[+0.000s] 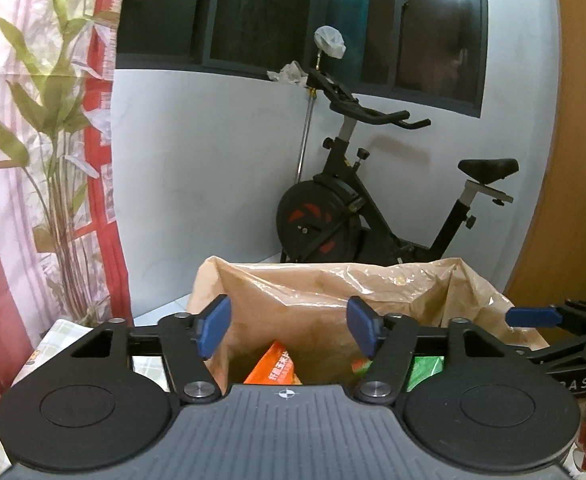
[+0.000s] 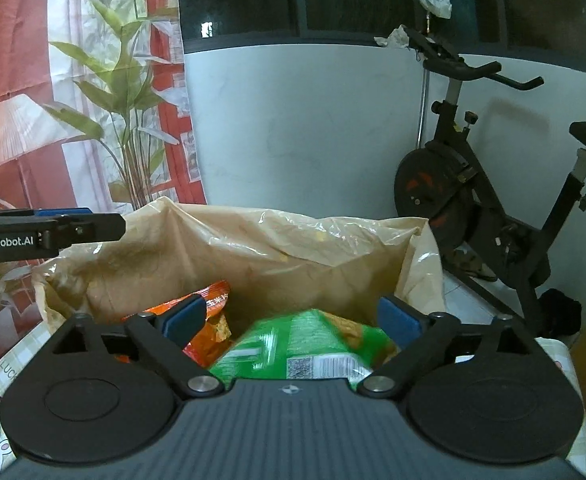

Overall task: Organize snacks
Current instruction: 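Carry both items over the box and release them inside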

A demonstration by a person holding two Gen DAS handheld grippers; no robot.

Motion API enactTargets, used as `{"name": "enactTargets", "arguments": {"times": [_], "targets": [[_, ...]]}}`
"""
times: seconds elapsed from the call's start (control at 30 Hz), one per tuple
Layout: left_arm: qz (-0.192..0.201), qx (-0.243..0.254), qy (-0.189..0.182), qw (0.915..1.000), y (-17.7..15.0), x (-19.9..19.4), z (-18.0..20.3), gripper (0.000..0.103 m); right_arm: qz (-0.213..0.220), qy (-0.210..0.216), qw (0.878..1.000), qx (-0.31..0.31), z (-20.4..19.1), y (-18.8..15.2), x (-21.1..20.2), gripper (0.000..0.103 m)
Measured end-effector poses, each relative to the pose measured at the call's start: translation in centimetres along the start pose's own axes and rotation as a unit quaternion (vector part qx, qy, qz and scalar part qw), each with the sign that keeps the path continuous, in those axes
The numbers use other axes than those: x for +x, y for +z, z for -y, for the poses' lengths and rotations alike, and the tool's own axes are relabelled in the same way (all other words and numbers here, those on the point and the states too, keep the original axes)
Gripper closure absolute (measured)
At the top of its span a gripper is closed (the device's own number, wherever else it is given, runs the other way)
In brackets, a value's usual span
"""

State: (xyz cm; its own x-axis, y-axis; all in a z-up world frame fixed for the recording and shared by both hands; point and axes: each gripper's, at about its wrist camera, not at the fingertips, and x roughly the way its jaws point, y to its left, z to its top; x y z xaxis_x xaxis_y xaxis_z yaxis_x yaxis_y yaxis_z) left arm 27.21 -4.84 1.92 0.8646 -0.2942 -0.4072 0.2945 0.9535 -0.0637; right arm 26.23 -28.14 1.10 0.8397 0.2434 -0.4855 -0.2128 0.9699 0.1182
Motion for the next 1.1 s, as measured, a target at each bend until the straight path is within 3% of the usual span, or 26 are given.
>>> {"name": "enactTargets", "arguments": {"times": [0.5,0.87,1.1], "targets": [[0.000,0.001,-0.003,1.0000,-1.4,-6.2,-1.6,0.020,0.038,-0.004,0.999,0.019,-2.2,-0.9,-6.0,0.006],[-0.011,0.006,-0.006,0.9999,-4.8,-9.5,-3.1,0.019,0.065,-0.005,0.998,0.004,-4.5,-3.8,-8.9,0.006],[-0.029,-0.019,0.005,0.9994,-7.9,-10.7,-4.8,0.020,0.070,-0.008,0.997,0.008,-4.5,-6.4,-9.7,0.006]]}}
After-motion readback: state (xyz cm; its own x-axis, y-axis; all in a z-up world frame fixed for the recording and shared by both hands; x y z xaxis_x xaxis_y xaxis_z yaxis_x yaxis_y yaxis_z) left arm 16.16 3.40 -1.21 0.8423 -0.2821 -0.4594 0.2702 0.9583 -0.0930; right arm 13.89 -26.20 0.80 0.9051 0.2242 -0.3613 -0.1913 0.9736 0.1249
